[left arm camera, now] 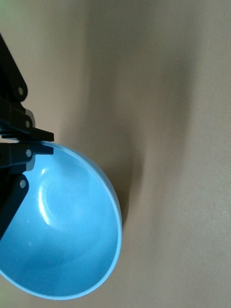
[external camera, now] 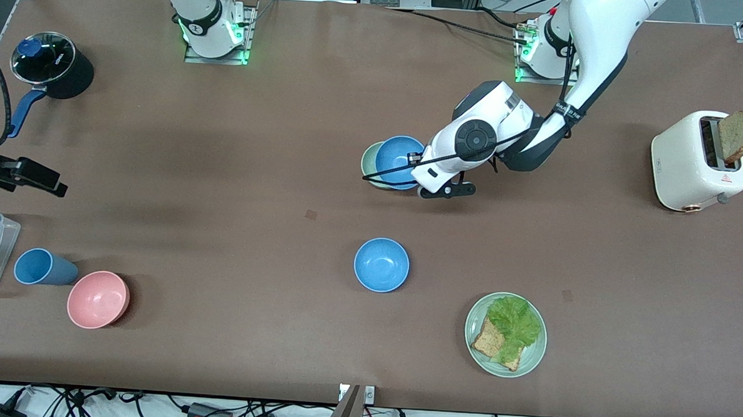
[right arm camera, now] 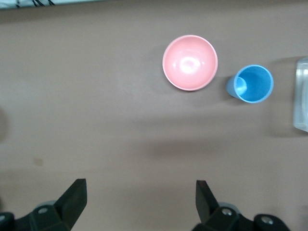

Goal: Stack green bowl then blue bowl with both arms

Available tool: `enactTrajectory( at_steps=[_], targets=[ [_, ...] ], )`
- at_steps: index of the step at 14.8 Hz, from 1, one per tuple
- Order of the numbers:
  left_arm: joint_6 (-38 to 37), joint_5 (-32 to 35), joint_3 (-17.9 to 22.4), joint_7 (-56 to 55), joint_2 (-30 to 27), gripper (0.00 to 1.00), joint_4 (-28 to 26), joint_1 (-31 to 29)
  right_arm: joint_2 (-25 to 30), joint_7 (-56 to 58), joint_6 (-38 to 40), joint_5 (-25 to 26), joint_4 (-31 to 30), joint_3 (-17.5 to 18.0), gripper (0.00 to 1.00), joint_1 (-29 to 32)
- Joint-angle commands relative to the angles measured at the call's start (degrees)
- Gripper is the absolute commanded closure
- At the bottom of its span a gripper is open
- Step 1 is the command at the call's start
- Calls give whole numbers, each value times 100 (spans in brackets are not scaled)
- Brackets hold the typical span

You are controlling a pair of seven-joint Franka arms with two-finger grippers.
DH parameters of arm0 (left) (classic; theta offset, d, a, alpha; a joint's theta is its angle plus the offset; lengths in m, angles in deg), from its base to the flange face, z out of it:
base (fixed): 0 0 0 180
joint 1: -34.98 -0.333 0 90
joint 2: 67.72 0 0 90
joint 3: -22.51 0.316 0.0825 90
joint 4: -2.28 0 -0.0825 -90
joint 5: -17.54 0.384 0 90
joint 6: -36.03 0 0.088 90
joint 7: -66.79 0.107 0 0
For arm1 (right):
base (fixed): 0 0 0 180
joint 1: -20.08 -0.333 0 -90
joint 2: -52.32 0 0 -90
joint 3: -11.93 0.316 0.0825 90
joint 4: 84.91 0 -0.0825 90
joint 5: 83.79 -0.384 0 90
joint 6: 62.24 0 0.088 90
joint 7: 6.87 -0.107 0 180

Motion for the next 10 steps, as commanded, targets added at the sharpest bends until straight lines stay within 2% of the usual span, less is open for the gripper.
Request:
enactTrajectory(
  at_steps=[1, 5, 10],
  targets=[
    [3, 146, 13, -110, 124, 99, 131, 115, 180, 261, 134, 258, -153, 96, 0, 49],
    [213, 155, 22, -294, 237, 99, 157, 247, 672, 385, -190, 205, -986, 87, 0, 58],
    [267, 286, 22, -461, 334, 98, 192, 405, 1015, 376, -393, 196, -1541, 87, 0, 49]
  ],
)
